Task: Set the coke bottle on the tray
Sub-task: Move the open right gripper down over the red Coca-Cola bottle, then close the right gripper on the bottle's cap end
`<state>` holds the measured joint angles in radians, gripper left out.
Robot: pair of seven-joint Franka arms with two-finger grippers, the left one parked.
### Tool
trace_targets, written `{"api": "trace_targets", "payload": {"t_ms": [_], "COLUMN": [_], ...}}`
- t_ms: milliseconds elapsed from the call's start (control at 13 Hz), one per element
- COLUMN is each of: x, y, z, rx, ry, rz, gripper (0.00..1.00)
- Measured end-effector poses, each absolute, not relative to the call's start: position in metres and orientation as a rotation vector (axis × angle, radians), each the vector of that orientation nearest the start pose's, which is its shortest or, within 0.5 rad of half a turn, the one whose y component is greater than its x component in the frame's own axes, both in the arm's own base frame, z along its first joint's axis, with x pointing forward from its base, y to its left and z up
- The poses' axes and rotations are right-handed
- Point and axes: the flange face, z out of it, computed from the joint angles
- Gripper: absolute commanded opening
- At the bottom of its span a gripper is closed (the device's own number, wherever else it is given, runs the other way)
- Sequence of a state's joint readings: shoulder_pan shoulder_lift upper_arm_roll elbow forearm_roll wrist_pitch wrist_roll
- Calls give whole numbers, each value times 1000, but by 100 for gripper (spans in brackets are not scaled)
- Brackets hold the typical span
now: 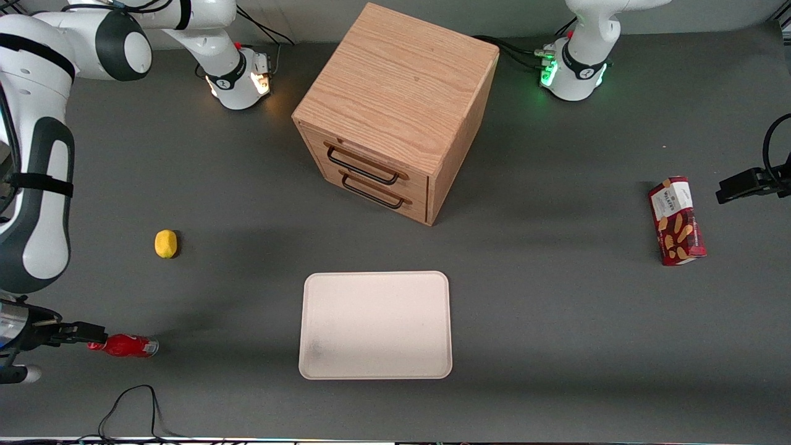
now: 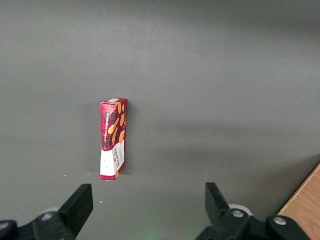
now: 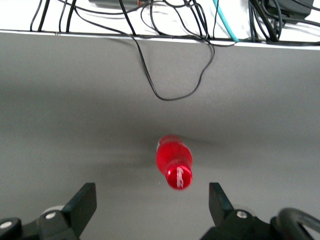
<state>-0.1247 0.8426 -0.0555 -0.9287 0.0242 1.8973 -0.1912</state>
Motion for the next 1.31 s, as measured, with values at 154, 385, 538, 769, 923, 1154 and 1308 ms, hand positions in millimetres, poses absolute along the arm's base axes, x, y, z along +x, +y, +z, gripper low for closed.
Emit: {"api": "trace_targets", "payload": {"t_ms": [154,385,538,769,923,1154,1308], "x": [778,780,781,780,777,775,775], "y": [-123,-124,-124,-126,-132,-140,-141], "z": [373,348,339,336,334,332,331], "rx": [-3208,-3248,-3251,-3253,-3252,-3250,-3250], "ry": [-63,-101,-115,-151,-194,-210,-212], "rz": [-173,-136,-126,-104,-74,-52,-47], "gripper": [99,98,96,93,86,70,37]}}
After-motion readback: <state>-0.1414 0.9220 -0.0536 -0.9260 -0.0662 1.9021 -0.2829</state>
